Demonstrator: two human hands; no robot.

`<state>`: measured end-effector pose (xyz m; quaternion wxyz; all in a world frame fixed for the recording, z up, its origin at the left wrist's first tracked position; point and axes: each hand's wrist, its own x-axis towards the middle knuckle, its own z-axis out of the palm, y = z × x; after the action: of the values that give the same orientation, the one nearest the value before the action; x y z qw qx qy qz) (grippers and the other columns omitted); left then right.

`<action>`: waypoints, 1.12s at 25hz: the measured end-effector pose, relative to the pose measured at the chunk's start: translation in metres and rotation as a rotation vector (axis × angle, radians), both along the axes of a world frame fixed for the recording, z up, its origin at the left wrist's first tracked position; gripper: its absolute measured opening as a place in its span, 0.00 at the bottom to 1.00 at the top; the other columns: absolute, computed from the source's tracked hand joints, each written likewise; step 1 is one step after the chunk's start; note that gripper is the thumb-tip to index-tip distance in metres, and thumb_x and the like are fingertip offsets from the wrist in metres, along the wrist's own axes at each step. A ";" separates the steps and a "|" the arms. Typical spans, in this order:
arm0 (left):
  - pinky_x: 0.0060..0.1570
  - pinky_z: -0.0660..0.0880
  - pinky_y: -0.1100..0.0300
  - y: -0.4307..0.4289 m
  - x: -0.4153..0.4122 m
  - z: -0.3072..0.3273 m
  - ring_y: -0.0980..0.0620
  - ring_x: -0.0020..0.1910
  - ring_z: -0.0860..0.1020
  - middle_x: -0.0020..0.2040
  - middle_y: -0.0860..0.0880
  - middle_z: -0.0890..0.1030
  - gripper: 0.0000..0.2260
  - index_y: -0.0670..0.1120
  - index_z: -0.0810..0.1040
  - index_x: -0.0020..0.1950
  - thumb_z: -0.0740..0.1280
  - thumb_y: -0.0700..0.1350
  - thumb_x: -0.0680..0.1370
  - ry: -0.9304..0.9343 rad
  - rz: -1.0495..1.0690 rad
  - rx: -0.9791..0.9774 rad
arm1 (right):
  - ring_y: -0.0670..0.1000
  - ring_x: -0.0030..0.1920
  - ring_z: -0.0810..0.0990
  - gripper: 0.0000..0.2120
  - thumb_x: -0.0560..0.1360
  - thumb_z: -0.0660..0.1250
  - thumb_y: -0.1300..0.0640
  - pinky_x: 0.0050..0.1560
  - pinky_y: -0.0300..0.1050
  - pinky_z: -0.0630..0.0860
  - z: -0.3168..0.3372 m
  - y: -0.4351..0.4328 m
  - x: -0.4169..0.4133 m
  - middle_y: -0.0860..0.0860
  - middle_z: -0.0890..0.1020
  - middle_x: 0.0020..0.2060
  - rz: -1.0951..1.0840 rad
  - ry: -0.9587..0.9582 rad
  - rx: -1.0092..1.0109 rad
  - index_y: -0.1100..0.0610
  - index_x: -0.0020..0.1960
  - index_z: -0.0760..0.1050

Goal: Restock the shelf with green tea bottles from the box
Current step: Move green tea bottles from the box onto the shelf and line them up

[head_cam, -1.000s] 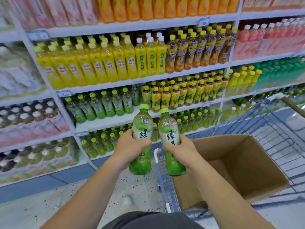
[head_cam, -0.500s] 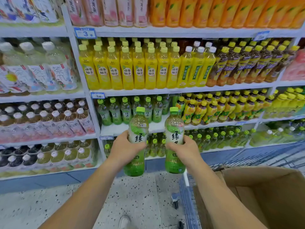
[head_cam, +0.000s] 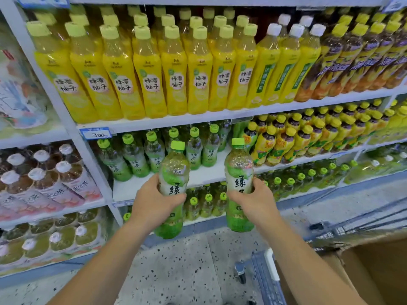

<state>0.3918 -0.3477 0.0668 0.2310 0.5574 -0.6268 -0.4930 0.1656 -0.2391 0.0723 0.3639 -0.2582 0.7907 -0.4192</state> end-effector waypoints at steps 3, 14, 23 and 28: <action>0.33 0.74 0.70 -0.021 -0.008 -0.038 0.67 0.41 0.81 0.44 0.69 0.82 0.19 0.62 0.77 0.52 0.81 0.49 0.68 -0.019 -0.017 -0.050 | 0.44 0.42 0.83 0.15 0.67 0.79 0.52 0.37 0.43 0.78 -0.045 -0.022 -0.019 0.41 0.84 0.42 -0.019 0.064 0.008 0.44 0.48 0.76; 0.42 0.79 0.54 -0.076 -0.079 -0.122 0.58 0.43 0.81 0.45 0.58 0.83 0.21 0.59 0.76 0.51 0.82 0.56 0.65 -0.056 0.127 -0.283 | 0.50 0.41 0.81 0.18 0.66 0.79 0.48 0.34 0.46 0.75 -0.129 -0.136 -0.101 0.46 0.81 0.41 0.075 0.364 -0.137 0.48 0.45 0.71; 0.47 0.76 0.63 -0.093 -0.107 -0.153 0.67 0.48 0.81 0.51 0.68 0.83 0.23 0.60 0.78 0.57 0.83 0.48 0.67 0.091 0.156 -0.376 | 0.47 0.51 0.81 0.22 0.69 0.80 0.53 0.52 0.44 0.78 -0.174 -0.158 -0.113 0.45 0.83 0.51 0.060 0.352 -0.344 0.46 0.55 0.72; 0.49 0.76 0.66 -0.096 -0.109 -0.162 0.68 0.50 0.81 0.51 0.67 0.83 0.24 0.59 0.78 0.60 0.82 0.48 0.68 0.107 0.165 -0.381 | 0.52 0.58 0.78 0.25 0.71 0.78 0.47 0.57 0.49 0.76 -0.202 -0.151 -0.118 0.50 0.80 0.57 0.144 0.423 -0.165 0.54 0.62 0.73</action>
<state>0.2830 -0.4433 -0.0951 0.4045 0.5264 -0.6477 -0.3738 0.0474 -0.3899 -0.1294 0.1969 -0.4247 0.7919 -0.3921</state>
